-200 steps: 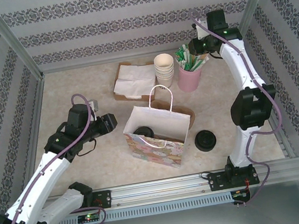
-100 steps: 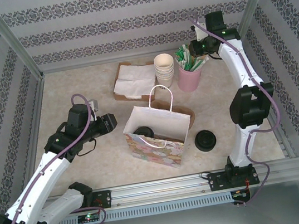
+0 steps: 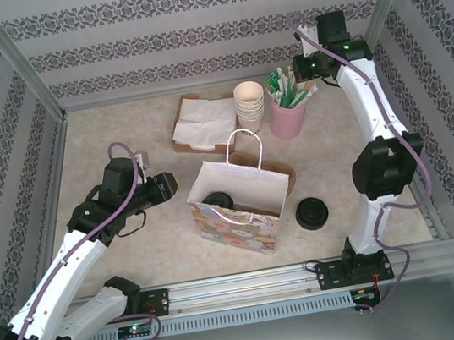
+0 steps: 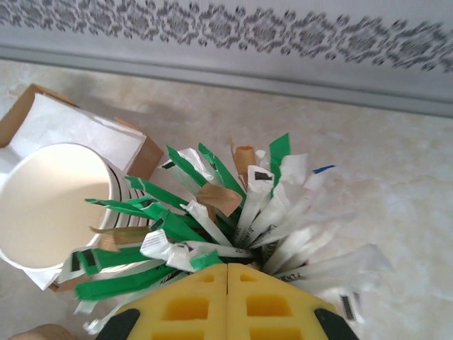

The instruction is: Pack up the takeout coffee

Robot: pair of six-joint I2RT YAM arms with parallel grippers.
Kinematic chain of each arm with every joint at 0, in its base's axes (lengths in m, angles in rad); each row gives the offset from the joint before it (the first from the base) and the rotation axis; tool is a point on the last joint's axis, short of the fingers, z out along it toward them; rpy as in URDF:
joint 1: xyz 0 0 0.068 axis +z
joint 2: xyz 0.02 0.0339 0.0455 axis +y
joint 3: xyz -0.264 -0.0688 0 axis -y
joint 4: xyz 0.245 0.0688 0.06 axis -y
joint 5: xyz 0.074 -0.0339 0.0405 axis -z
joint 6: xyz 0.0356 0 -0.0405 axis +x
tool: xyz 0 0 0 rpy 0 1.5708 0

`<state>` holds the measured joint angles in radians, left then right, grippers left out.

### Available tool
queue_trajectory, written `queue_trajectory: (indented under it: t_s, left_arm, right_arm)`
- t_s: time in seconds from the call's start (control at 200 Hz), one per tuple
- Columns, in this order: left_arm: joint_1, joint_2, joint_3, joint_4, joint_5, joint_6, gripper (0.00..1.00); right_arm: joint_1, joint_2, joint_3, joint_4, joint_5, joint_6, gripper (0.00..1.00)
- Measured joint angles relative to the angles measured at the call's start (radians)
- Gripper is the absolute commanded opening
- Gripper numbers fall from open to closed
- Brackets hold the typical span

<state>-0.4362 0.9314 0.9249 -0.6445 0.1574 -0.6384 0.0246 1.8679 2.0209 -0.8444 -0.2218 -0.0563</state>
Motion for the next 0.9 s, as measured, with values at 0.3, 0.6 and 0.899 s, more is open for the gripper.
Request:
queue_trajectory:
  t_s: [0.3, 0.6, 0.899]
  left_arm:
    - [0.000, -0.006, 0.003, 0.000, -0.001, 0.000, 0.54]
    - [0.000, -0.039, 0.003, 0.000, -0.012, -0.009, 0.54]
    - [0.000, -0.038, 0.003, 0.000, -0.013, -0.031, 0.52]
  right_arm:
    - [0.146, -0.403, -0.039, 0.002, 0.081, -0.004, 0.00]
    - [0.338, -0.797, -0.141, 0.003, 0.006, 0.032, 0.00]
    - [0.366, -1.000, -0.283, -0.036, -0.214, 0.134, 0.00]
